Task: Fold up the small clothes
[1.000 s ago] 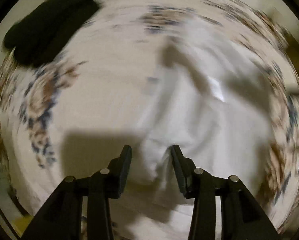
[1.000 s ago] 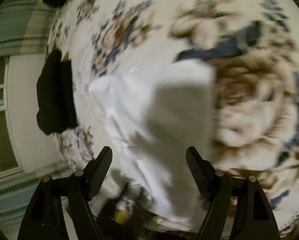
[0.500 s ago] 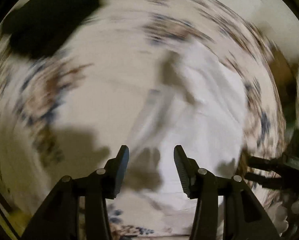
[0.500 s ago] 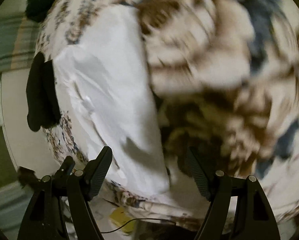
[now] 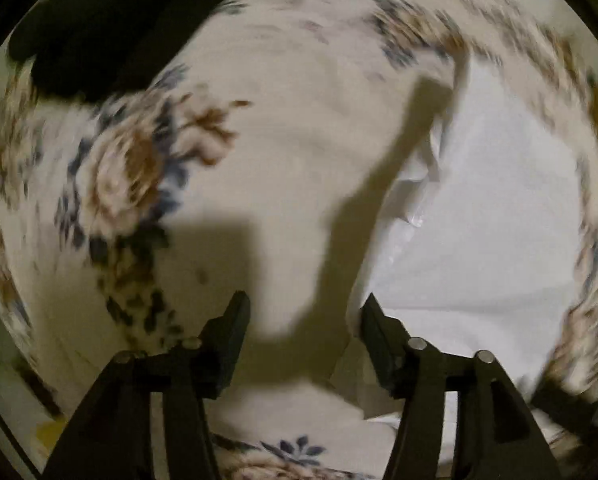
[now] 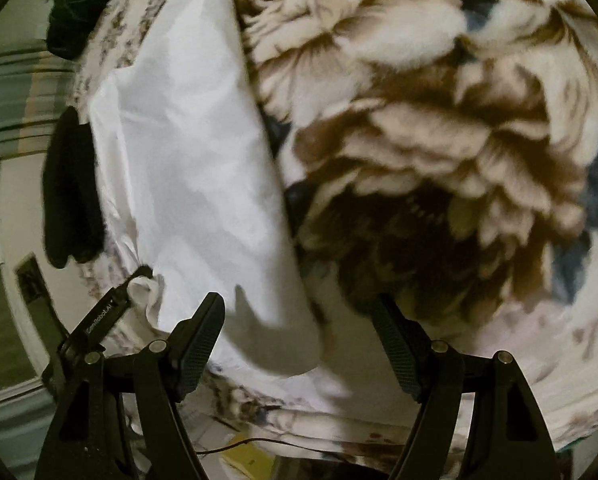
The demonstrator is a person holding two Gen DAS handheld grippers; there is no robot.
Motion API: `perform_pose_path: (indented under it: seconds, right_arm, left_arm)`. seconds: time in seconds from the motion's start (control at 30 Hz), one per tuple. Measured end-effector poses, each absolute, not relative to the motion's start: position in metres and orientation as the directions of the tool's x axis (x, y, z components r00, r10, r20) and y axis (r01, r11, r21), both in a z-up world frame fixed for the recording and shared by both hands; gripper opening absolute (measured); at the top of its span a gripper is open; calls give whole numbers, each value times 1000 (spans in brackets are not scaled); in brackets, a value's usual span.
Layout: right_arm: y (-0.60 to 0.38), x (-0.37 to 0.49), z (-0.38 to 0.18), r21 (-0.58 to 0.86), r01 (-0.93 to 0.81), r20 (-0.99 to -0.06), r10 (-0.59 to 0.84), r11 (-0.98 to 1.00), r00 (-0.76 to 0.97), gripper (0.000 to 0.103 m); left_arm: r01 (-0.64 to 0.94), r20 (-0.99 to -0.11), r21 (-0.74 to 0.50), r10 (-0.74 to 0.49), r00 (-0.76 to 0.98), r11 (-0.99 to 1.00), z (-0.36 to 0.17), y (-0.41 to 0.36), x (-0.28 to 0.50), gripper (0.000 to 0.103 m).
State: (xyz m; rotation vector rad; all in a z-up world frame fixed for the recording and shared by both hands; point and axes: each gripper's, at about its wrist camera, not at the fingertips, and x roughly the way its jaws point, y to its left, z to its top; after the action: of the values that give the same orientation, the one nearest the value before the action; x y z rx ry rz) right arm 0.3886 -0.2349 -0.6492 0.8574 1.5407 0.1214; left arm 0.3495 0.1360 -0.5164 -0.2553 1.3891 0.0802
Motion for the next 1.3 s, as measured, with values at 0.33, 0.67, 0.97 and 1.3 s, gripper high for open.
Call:
perform_pose_path:
  seconds: [0.33,0.67,0.97,1.3]
  right_arm:
    - [-217,365,-671,625,518,-729,675,584,119,49]
    - [-217,363,-649,528,450,-825,561,720,71,12]
    - [-223,337,-629,575,579,-767,628,578,134,53]
    - [-275,348,-615,439,590,-875,472,678,109,54]
  left_arm:
    - [-171,-930,-366,-351,112,915,-550,104,354,42]
    - [-208,-929,-370,-352,118,906,-543,123,308,12]
    - [-461,-865,-485,-486,125,744,-516,160,260,59]
    - [-753,-694,-571,-682,230,327,-590,90,255,59]
